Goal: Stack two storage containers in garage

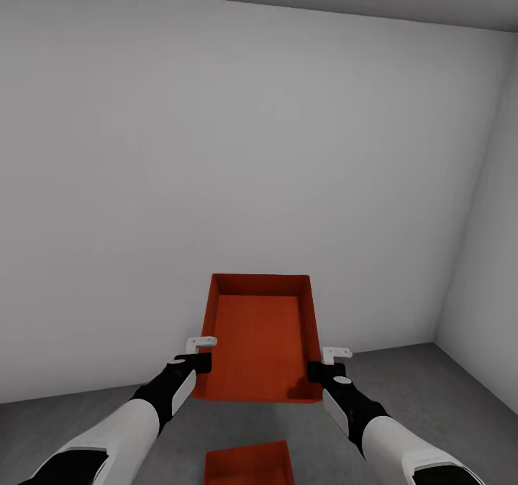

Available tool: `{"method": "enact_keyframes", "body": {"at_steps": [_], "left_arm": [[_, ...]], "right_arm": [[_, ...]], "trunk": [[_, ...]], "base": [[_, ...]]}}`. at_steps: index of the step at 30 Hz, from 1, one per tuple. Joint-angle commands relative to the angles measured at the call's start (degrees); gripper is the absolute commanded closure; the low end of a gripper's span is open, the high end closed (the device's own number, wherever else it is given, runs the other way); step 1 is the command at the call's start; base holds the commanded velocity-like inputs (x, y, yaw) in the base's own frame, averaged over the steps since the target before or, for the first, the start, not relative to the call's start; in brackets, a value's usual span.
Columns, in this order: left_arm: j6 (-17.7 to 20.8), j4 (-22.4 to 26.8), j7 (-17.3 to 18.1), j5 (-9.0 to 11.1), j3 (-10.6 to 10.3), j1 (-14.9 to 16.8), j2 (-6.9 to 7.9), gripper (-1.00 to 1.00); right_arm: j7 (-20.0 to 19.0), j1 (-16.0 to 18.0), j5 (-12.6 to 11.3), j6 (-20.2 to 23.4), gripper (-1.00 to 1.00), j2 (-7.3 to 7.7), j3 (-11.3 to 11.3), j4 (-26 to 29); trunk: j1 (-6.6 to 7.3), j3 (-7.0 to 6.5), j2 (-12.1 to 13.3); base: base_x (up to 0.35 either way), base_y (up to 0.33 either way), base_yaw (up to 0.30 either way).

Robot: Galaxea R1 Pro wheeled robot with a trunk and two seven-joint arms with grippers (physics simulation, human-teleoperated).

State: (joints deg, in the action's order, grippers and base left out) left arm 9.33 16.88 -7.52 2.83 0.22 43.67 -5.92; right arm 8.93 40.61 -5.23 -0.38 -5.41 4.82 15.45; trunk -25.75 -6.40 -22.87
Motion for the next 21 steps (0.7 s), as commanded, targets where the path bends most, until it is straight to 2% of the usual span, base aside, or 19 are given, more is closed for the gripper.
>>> {"method": "enact_keyframes", "body": {"at_steps": [1,10,21], "left_arm": [[-1.86,1.07,-0.57,-0.99,1.33,0.02,0.56,1.0],[-1.86,1.11,-0.58,-0.99,1.28,0.02,0.47,1.0],[-1.86,1.08,-0.57,-0.99,1.32,0.02,0.48,1.0]], "right_arm": [[0.47,-0.01,-0.66,-0.09,1.0,0.23,-0.69,-0.15],[0.47,-0.01,-0.66,-0.06,1.0,0.23,-0.69,-0.15],[0.47,-0.01,-0.66,-0.05,1.0,0.23,-0.69,-0.16]], "trunk": [[-0.04,0.03,-0.05],[-0.04,0.03,-0.05],[-0.04,0.03,-0.05]], "base": [[0.145,0.0,0.0],[0.089,0.078,0.0],[0.011,0.011,0.0]]}}
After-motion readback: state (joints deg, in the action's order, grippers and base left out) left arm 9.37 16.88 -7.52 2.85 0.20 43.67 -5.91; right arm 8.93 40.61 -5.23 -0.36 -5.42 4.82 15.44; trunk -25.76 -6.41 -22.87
